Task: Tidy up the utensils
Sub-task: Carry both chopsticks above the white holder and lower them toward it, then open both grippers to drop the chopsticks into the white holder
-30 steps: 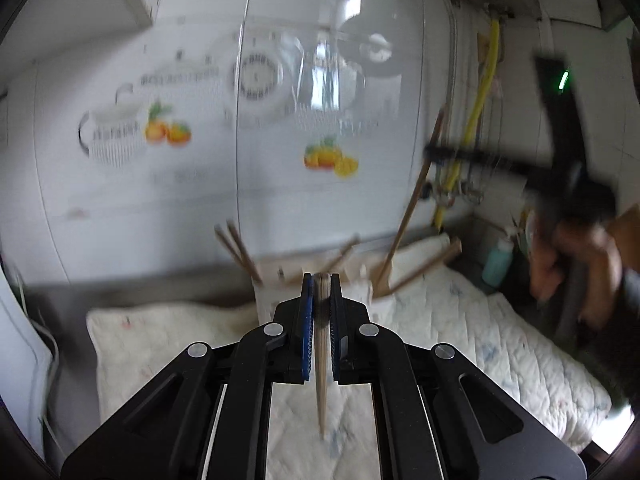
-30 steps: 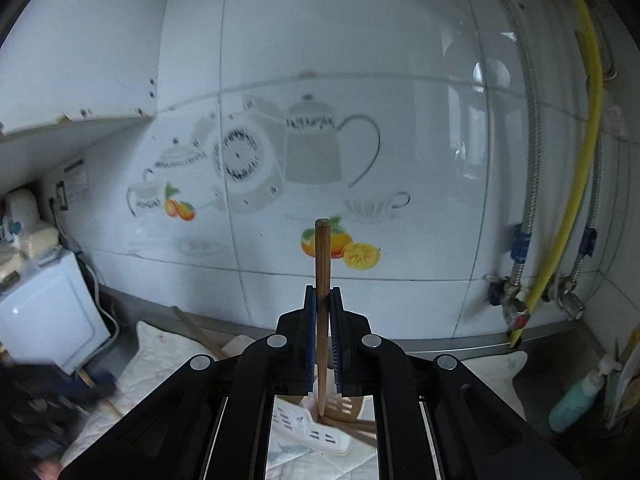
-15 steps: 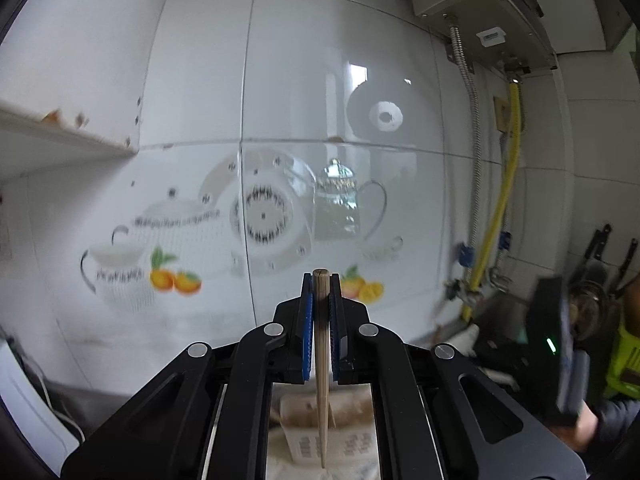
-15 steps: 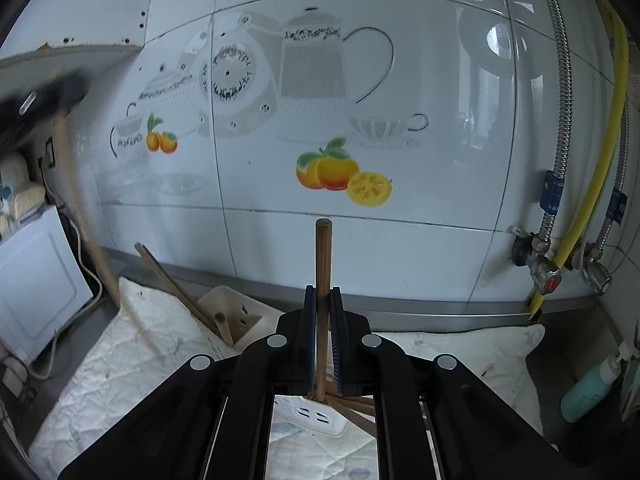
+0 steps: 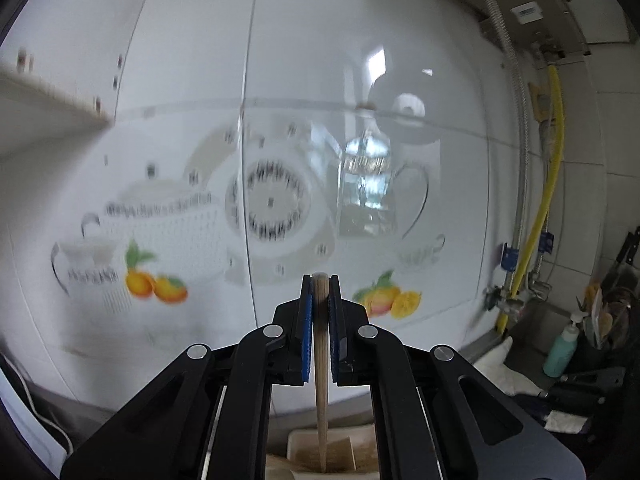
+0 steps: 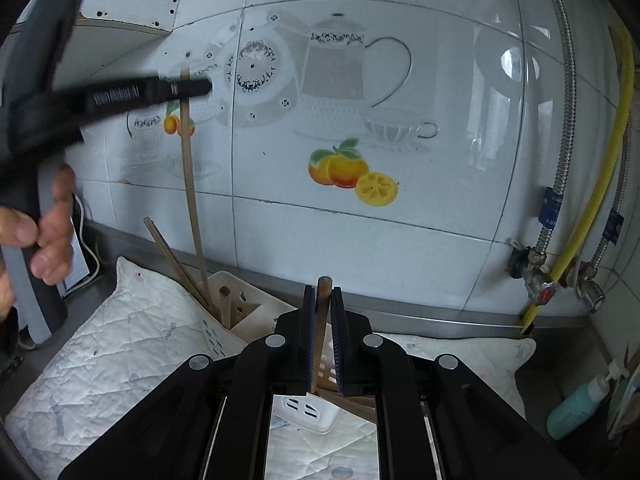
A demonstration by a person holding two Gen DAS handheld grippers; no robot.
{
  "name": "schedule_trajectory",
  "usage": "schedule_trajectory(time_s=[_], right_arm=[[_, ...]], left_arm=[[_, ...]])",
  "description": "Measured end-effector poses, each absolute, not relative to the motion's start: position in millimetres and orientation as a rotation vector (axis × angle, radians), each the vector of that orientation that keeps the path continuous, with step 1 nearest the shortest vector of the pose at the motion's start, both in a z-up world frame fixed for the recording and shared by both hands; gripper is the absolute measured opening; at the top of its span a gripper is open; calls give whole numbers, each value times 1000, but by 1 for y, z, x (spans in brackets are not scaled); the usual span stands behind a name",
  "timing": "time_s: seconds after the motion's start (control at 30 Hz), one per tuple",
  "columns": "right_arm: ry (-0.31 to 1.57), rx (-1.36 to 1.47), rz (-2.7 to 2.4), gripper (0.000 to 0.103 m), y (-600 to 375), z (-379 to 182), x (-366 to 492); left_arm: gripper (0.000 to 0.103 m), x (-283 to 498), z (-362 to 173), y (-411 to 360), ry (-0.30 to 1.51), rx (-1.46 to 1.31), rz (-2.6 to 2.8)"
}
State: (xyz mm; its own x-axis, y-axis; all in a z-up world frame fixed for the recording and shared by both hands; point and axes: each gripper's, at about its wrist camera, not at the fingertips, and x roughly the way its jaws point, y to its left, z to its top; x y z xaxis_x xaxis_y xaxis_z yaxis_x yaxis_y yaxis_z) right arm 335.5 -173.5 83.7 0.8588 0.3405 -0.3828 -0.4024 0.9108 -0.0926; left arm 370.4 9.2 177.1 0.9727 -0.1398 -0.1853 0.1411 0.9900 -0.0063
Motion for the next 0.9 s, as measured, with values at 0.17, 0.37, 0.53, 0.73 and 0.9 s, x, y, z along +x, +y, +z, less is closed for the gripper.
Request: schedule_trajectory(time_s=[0.17,0.37,0.53,0.73,0.9], right_arm=[[336,-149,383,26,-182,89,316],[365,-106,392,29,-191,85,285],[432,-91,398,30,-195,64,248],[538,-86,399,30,-193,17,203],[632,-52,406,30,-186,-26,168]], left_arm=[[9,368,166,21,231,-33,-155],[36,340,169,21,225,-27,-152],[51,299,166,25,226,-31,-164],[76,245,145,32,231,-9,-157],[92,201,109,39,272,4,-130]])
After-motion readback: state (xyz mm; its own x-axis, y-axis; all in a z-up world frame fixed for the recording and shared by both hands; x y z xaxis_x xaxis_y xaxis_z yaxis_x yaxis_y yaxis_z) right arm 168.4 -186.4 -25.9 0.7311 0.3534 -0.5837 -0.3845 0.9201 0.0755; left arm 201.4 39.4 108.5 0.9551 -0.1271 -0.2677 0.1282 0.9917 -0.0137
